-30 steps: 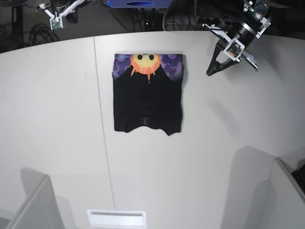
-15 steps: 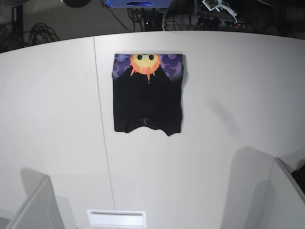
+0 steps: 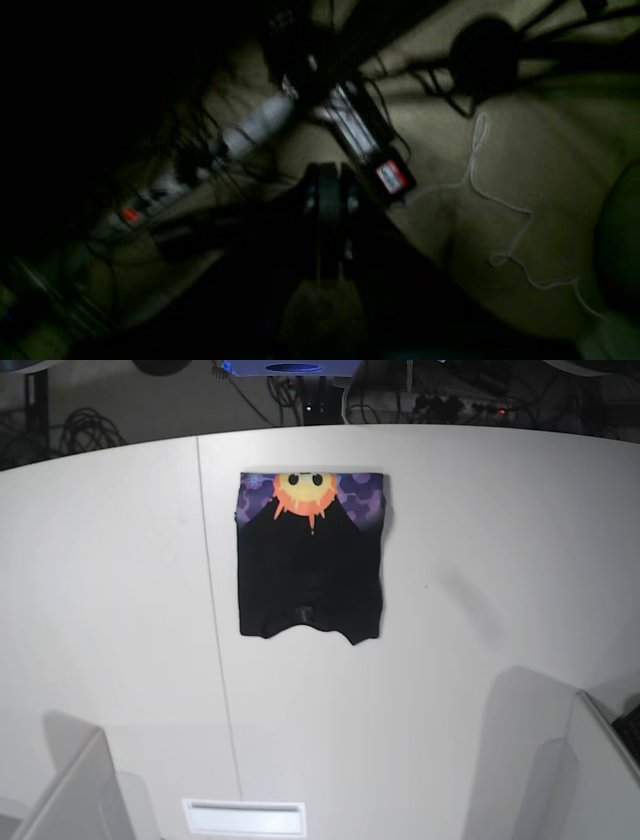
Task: Fold the T-shirt properly
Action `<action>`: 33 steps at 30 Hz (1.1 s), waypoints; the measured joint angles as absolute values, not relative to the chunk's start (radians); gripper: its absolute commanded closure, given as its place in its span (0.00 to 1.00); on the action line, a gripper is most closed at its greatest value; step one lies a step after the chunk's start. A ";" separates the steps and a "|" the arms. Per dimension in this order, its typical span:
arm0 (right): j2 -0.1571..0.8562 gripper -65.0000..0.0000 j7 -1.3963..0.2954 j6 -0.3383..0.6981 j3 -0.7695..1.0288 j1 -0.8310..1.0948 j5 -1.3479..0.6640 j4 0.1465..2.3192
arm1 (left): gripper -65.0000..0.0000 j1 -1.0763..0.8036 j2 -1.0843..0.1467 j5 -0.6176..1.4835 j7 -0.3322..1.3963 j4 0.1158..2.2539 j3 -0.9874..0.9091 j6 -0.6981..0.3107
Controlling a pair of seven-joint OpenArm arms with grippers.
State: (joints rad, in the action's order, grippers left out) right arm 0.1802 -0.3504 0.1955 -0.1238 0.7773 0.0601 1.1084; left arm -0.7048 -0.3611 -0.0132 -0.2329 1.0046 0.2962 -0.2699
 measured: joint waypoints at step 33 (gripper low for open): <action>0.051 1.00 0.274 0.192 -0.025 0.280 0.061 0.172 | 1.00 -0.194 -0.161 -0.014 -0.366 0.209 0.296 -0.268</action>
